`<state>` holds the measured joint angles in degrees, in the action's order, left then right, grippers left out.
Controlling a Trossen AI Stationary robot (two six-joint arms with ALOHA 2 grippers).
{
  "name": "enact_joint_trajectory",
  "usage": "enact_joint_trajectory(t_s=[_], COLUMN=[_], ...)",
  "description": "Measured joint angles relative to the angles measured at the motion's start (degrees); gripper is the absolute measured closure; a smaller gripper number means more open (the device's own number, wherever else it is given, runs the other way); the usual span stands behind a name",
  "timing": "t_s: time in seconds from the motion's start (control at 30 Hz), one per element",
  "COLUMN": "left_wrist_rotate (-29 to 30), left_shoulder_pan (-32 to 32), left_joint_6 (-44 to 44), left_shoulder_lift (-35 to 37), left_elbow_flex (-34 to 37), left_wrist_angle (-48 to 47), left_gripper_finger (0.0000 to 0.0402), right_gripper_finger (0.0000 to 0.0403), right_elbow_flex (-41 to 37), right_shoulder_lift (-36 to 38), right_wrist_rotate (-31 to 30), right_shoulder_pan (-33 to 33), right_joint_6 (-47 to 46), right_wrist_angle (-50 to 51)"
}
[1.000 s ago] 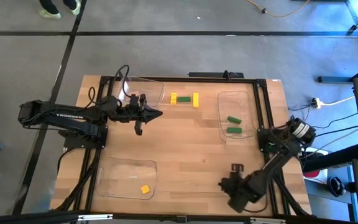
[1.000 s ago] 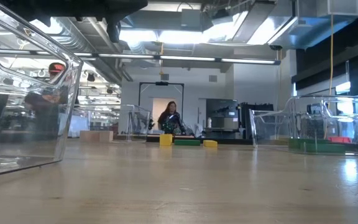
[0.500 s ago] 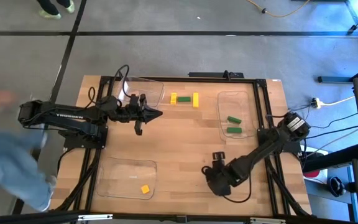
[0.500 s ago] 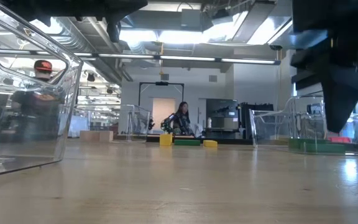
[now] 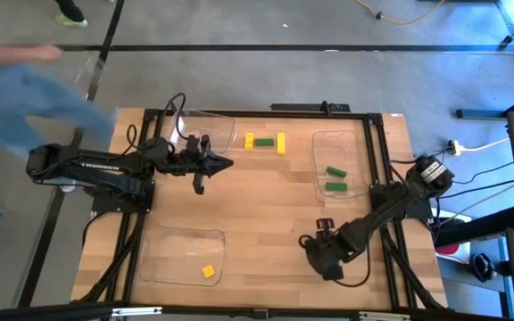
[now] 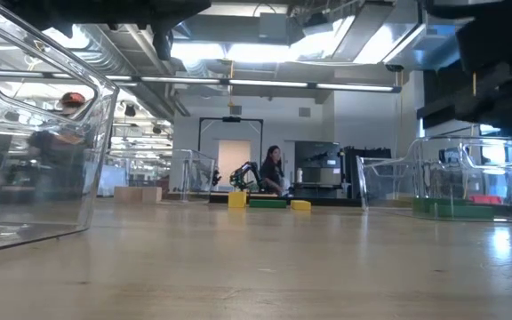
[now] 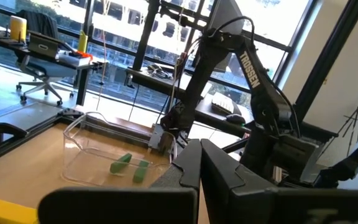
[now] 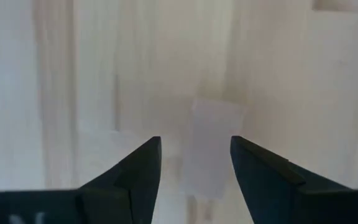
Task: Sort & place blocks by color
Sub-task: Put the brown block into the top left transparent bin
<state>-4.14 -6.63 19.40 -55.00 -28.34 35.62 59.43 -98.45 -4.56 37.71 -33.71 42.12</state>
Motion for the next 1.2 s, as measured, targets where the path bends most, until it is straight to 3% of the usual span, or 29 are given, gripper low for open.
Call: enact_joint_trajectory(t_s=[0.27,0.73,0.9,1.2], left_wrist_rotate=[0.02,0.22,0.24,0.3], left_shoulder_pan=[0.0,-0.37,-0.37,-0.37], left_joint_6=[0.03,0.02,0.02,0.0], left_shoulder_lift=[0.0,0.02,0.02,0.02], left_elbow_flex=[0.0,0.0,0.0,0.0], left_wrist_angle=[0.04,0.02,0.02,0.02], left_gripper_finger=[0.0401,0.0401,0.0402,0.0402], right_gripper_finger=[0.0207,0.0207,0.0207,0.0207], right_elbow_flex=[-2.74,-2.74,-6.48,-9.42], right_shoulder_lift=[0.0,0.0,-0.02,0.26], right_wrist_rotate=[-1.09,-1.83,2.03,0.88], right_shoulder_pan=[0.0,0.0,0.0,0.04], right_joint_6=[-5.1,-5.01,-5.84,-7.85], right_wrist_angle=[-2.67,-3.05,-6.83,-9.14])
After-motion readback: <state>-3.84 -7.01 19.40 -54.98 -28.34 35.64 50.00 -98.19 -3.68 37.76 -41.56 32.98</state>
